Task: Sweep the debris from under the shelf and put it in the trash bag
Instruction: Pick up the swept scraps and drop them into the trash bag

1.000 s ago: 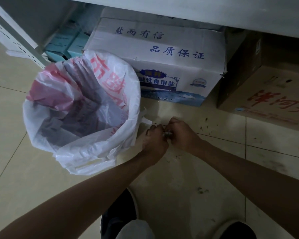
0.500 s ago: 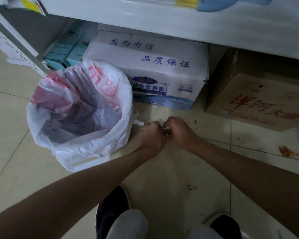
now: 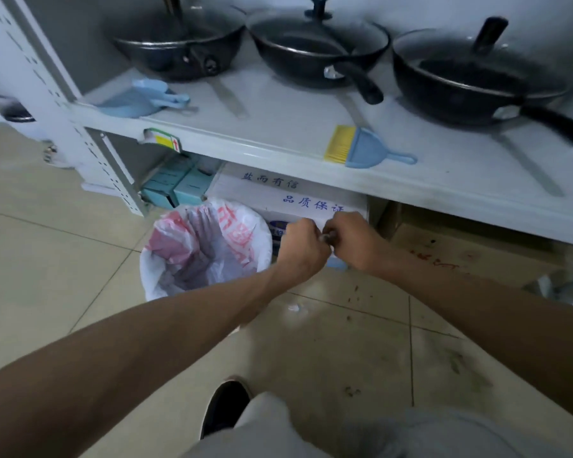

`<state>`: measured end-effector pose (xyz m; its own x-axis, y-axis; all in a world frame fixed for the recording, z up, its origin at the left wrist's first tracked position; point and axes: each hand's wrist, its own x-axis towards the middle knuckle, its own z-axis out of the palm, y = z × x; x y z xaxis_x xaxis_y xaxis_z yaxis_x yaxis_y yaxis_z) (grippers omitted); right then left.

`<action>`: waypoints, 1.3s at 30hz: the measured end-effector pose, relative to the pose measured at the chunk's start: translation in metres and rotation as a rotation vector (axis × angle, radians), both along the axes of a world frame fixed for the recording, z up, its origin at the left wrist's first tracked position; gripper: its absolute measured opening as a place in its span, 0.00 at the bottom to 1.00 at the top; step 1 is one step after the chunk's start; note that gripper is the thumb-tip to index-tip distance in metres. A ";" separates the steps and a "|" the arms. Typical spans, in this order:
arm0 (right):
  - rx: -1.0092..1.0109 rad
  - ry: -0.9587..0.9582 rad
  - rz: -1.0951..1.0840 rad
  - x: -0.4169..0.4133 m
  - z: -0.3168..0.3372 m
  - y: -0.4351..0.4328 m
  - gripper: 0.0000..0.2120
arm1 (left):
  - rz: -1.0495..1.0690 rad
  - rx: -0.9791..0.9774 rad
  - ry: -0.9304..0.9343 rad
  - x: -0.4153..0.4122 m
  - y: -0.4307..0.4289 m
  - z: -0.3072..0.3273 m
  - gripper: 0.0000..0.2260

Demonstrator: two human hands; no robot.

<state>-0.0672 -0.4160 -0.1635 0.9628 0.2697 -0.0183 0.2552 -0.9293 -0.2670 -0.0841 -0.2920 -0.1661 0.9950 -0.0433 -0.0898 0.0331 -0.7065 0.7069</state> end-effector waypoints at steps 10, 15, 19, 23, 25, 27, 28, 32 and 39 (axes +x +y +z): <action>0.071 -0.047 0.117 0.025 0.071 0.111 0.09 | 0.177 0.070 -0.090 0.014 0.100 0.074 0.11; 0.088 0.089 0.228 0.024 0.047 0.155 0.15 | 0.216 0.212 0.026 0.010 0.151 0.050 0.13; 0.019 0.187 0.293 0.021 0.034 0.161 0.23 | 0.174 0.297 0.081 0.005 0.173 0.026 0.11; 0.051 0.195 0.287 0.019 0.039 0.155 0.26 | 0.154 0.352 0.064 0.004 0.179 0.024 0.12; 0.055 0.201 0.274 0.018 0.042 0.149 0.25 | 0.147 0.369 0.074 0.004 0.175 0.029 0.14; 0.051 0.205 0.261 0.017 0.045 0.142 0.24 | 0.137 0.364 0.089 0.004 0.169 0.036 0.17; 0.051 0.199 0.253 0.017 0.048 0.138 0.23 | 0.128 0.348 0.092 0.003 0.165 0.040 0.17; 0.032 0.173 0.225 0.018 0.057 0.115 0.18 | 0.080 0.288 0.078 -0.003 0.142 0.052 0.20; 0.002 0.138 0.116 0.006 0.049 0.045 0.11 | -0.140 0.088 0.084 -0.013 0.067 0.039 0.14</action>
<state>-0.0609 -0.3713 -0.1141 0.9135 0.3791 -0.1474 0.3216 -0.8951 -0.3089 -0.0974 -0.2252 -0.1274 0.9687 -0.1691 -0.1820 -0.0136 -0.7675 0.6409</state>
